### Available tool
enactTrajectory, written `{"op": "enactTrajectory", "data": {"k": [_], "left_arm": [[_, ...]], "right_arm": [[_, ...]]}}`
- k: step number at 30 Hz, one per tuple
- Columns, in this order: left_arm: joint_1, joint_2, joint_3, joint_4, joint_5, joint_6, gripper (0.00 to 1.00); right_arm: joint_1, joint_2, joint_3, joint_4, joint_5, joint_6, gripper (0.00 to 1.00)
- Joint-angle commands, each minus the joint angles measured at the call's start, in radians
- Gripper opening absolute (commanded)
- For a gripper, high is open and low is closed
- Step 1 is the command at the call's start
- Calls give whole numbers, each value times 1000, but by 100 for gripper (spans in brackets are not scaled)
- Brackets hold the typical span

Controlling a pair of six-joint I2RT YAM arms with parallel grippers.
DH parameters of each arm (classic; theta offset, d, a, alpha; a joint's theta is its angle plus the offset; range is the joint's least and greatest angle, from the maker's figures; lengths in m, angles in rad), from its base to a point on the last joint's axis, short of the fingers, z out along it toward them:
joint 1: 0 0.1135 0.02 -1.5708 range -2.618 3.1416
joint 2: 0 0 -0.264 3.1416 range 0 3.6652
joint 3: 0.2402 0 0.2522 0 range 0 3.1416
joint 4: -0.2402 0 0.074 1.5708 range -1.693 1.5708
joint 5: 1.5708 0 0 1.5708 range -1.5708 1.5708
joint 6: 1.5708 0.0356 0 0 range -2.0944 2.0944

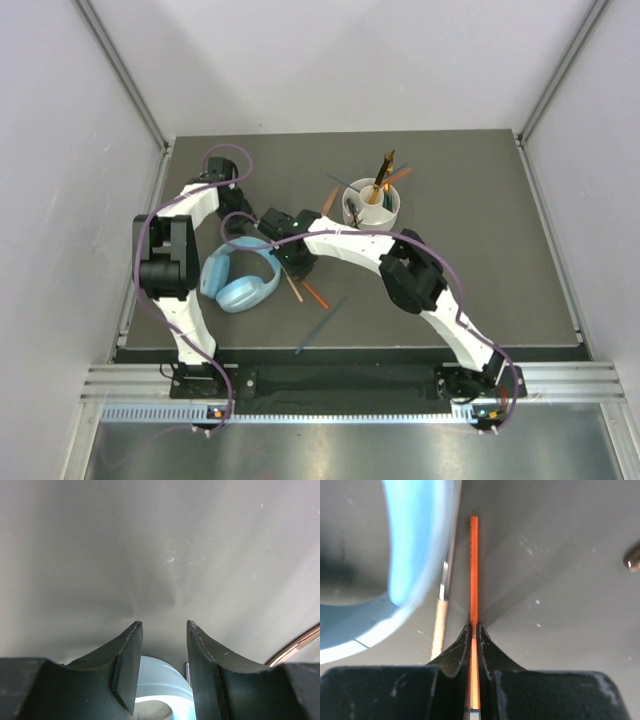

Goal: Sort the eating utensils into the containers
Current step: Pick up the chopstick from the center of the board, then place the chopstick in the container.

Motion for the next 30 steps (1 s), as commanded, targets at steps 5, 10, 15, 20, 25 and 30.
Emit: {"op": "enactTrajectory", "data": {"k": [5,10,15,20,25,30], "left_arm": [[5,-63,-15,35,25,1,45],[5,-64,-14,38,32,0,45],[5,-64,-17,32,40,1,45],[5,-67,-20,35,48,1,45],[3,-72,-32,37,63,0,45],[3,-81,-49,40,72,3,45]], "right_arm": [[-58,-84,-111,-80,102,10,0],[-99,-179,-98,-55,87,0,0],[-142,-265,-46,-12,54,-13,0],[-174,-323,30,34,33,-18,0],[-217,-366,112,48,23,-20,0],[-285,-435,110,114,106,-33,0]]}}
